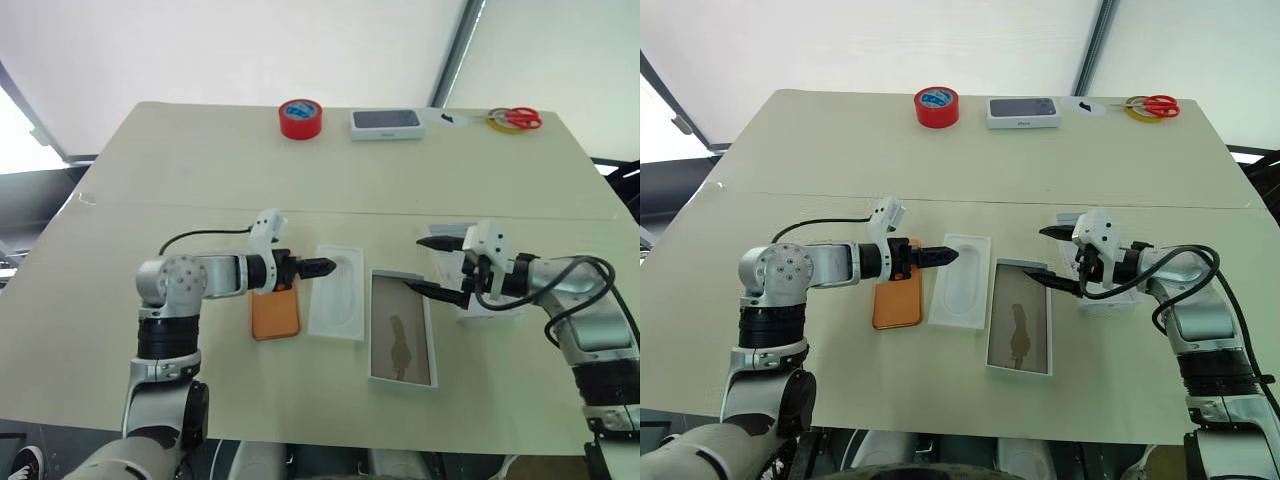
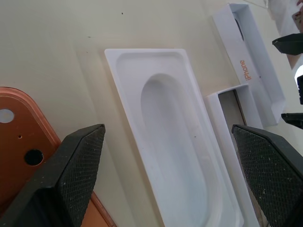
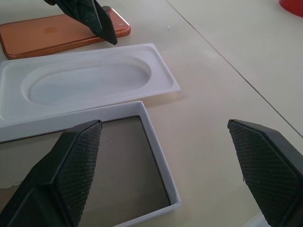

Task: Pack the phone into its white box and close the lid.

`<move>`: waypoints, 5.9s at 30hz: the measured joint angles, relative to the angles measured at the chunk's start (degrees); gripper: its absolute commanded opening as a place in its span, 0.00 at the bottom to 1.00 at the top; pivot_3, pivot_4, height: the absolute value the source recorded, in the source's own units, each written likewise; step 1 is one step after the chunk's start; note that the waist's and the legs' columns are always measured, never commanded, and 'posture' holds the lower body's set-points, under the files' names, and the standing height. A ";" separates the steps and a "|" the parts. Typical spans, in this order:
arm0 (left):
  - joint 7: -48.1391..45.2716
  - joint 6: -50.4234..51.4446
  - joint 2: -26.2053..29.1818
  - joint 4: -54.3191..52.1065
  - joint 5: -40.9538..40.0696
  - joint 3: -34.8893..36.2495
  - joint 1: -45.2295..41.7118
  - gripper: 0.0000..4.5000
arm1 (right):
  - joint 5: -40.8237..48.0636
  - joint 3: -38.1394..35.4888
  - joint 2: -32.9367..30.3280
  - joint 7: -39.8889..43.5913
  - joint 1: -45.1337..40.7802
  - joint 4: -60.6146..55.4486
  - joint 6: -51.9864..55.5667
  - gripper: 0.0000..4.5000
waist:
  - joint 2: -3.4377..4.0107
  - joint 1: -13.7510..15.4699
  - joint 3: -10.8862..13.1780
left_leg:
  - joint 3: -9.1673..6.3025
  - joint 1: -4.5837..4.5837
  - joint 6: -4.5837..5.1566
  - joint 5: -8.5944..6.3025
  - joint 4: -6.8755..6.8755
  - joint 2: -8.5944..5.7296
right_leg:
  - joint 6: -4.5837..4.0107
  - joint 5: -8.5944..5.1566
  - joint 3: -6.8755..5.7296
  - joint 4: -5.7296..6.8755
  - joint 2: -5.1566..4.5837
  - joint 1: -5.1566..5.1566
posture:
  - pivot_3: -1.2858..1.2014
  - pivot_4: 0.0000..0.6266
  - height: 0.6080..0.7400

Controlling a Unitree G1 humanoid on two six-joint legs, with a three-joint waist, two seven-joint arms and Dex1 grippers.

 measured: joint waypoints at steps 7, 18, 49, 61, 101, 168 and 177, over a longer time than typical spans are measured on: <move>-2.30 4.17 0.15 9.08 0.46 0.08 -6.05 1.00 | -0.44 0.14 1.31 -1.20 0.03 0.00 -0.56 0.99 | 0.00 0.00 -0.01 | 0.00 0.02 -0.02 0.01 0.00 0.00 | 0.01 0.00 0.00 0.00 0.03 0.00 | 0.52 0.24 1.00; -6.05 4.94 -0.46 12.95 0.84 0.52 -5.69 0.75 | -0.43 0.12 1.54 -2.34 0.52 -0.22 -0.76 1.00 | 0.00 0.03 -0.01 | 0.00 0.02 -0.04 0.02 0.00 0.00 | 0.01 -0.01 0.00 0.00 0.02 0.01 | 0.52 0.24 1.00; 1.24 4.73 -0.05 6.48 -4.85 12.89 0.61 0.01 | -2.64 7.56 -10.53 7.57 24.15 -24.81 0.65 0.94 | -0.37 0.39 0.19 | -0.08 0.00 -0.09 0.03 -0.01 0.01 | 0.02 -0.01 -0.01 -0.02 0.00 0.02 | 0.52 0.24 1.00; 1.27 1.55 -2.48 1.80 -6.12 16.18 -0.21 0.00 | -7.12 11.33 -4.00 3.84 13.28 -15.62 -3.48 0.02 | -0.57 0.37 0.23 | -0.08 0.01 -0.13 0.06 0.00 0.00 | 0.02 -0.01 -0.03 -0.02 0.01 0.02 | 0.52 0.24 1.00; -3.11 -5.39 -9.62 18.33 -1.42 5.23 -6.15 0.55 | -3.11 -0.28 -3.39 -1.31 3.02 -2.77 -3.50 0.55 | -0.58 0.44 0.25 | -0.05 -0.05 -0.15 0.07 0.01 -0.01 | 0.03 -0.01 -0.04 -0.01 0.01 -0.04 | 0.52 0.24 1.00; 0.58 -17.07 17.27 -20.38 -21.76 15.09 38.29 0.66 | -23.47 29.14 23.45 -5.03 -23.04 7.36 -5.90 0.01 | -0.49 -1.11 0.29 | -0.11 -0.07 0.11 -0.10 -0.17 -0.01 | -0.06 0.01 -0.03 0.03 -0.18 -0.23 | 0.52 0.24 1.00; 6.55 -13.36 16.28 -19.44 -25.14 13.09 34.05 0.66 | -33.82 36.52 21.12 -2.24 -27.55 9.72 -6.48 0.01 | -0.49 -1.06 0.27 | -0.10 -0.07 -0.02 -0.02 -0.20 -0.04 | -0.07 0.00 -0.03 0.00 -0.19 -0.23 | 0.52 0.24 1.00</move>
